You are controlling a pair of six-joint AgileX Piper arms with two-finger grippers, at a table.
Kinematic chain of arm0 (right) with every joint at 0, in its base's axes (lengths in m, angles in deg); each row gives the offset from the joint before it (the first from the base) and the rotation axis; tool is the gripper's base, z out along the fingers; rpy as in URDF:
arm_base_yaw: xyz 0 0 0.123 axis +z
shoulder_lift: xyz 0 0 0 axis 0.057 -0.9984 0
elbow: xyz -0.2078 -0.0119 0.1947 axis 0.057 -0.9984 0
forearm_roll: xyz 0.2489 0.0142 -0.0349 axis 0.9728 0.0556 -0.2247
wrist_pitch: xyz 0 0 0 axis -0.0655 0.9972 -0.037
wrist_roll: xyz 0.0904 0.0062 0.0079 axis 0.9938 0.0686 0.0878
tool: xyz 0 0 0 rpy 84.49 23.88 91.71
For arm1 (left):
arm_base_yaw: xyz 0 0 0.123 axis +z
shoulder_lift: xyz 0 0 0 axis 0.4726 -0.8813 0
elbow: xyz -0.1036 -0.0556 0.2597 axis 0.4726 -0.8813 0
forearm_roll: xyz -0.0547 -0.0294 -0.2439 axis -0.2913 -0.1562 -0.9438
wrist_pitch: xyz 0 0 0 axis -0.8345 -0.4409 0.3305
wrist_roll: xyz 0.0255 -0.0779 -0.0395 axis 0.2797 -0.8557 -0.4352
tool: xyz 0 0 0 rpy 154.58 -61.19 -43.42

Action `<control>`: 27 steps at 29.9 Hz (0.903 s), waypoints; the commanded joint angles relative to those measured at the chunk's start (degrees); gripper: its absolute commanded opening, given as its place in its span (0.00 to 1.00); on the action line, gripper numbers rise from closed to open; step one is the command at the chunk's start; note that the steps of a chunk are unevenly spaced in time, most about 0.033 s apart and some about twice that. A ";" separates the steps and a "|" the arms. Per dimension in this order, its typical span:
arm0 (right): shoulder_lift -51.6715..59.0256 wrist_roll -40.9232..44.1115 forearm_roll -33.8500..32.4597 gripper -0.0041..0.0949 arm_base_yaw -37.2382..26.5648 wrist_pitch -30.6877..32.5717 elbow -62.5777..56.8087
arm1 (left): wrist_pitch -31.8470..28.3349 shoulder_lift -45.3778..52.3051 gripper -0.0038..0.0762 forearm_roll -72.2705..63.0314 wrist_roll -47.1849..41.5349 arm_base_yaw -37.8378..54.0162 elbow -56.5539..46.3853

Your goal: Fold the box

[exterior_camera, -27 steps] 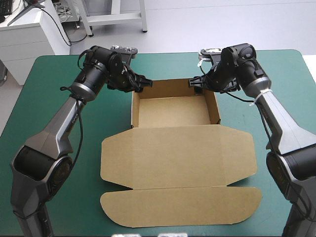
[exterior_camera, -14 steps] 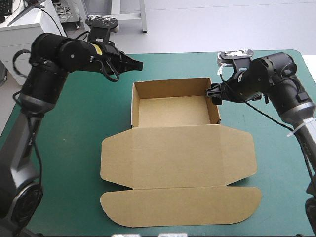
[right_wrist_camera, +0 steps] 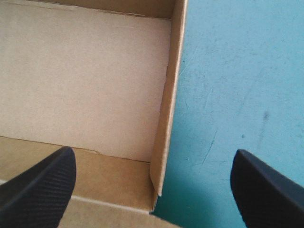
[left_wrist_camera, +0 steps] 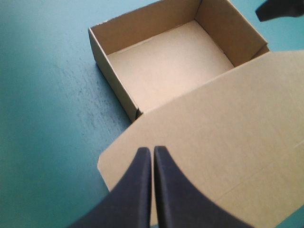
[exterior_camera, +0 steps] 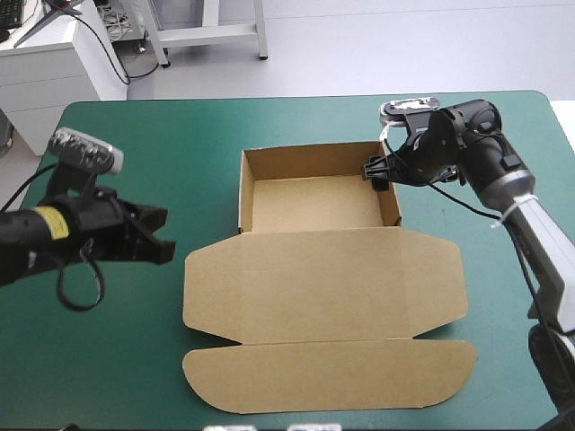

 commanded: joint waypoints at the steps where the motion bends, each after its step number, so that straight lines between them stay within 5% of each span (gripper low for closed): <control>1: -1.20 0.29 1.30 0.87 -1.62 -2.74 2.58 | 0.48 7.32 0.04 -1.06 0.11 -0.23 -5.47; 11: -10.36 -0.43 4.40 0.87 -3.85 -4.38 4.72 | -6.27 24.95 0.04 -0.83 0.11 -0.23 -28.63; 20: -12.73 -1.96 5.36 0.85 -3.85 -4.32 4.72 | -8.76 30.27 0.04 -1.05 0.11 -0.23 -40.39; 23: -12.97 -2.62 5.60 0.74 -3.85 -2.78 4.72 | -8.63 30.27 0.04 -1.05 0.11 -0.23 -41.38; 27: -14.17 -3.02 5.60 0.36 -3.85 0.17 4.72 | -9.60 30.27 0.04 -1.05 0.11 -0.23 -41.38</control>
